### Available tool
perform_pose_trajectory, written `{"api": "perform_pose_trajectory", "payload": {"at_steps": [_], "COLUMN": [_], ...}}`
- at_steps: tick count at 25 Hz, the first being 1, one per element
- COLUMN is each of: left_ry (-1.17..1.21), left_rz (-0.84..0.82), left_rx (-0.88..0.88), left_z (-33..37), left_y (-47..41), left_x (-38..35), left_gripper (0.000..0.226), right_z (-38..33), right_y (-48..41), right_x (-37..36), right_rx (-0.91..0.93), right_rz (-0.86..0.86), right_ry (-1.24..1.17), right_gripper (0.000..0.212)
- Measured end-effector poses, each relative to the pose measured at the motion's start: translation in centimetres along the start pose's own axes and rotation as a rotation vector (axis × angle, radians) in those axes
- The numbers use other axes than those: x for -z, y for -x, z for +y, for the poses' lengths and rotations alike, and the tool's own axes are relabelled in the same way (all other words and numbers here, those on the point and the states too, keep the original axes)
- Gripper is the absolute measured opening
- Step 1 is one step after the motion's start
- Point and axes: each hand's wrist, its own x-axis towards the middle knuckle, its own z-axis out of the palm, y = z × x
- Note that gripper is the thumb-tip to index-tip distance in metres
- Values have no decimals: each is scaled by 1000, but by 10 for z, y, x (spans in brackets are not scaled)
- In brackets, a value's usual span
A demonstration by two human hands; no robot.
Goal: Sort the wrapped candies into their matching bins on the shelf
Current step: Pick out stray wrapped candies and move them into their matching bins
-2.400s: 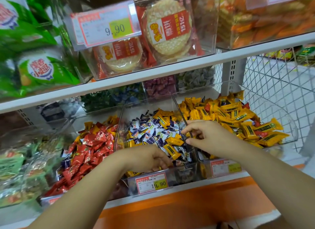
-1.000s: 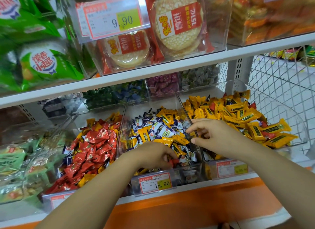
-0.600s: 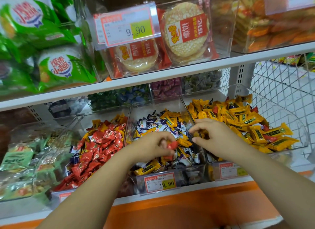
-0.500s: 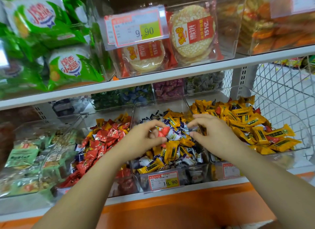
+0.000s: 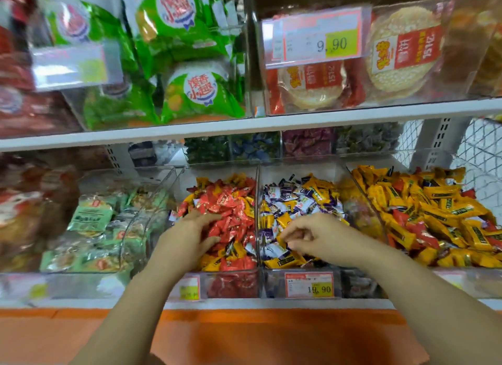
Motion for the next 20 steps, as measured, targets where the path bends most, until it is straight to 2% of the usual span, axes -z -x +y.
{"api": "perform_pose_trajectory", "payload": {"at_steps": [3, 6, 8, 12, 17, 20], "left_ry": [131, 129, 196, 366, 454, 469], "left_rz": [-29, 108, 177, 143, 125, 144], "left_rx": [-32, -108, -188, -307, -284, -278], "left_z": [2, 12, 23, 44, 49, 56], "left_y": [2, 1, -1, -12, -27, -41], "left_x": [-1, -3, -7, -17, -18, -20], "left_gripper": [51, 42, 34, 28, 25, 21], "right_z": [-6, -4, 4, 28, 45, 46], "right_y": [-4, -10, -15, -22, -22, -16], "right_x": [-2, -6, -7, 0, 20, 26], "right_rx": [-84, -123, -122, -187, -187, -166], "right_rz": [-231, -375, -347, -216, -36, 39], "right_ry": [-105, -27, 9, -89, -167, -107], "right_gripper": [23, 32, 33, 35, 37, 36]}}
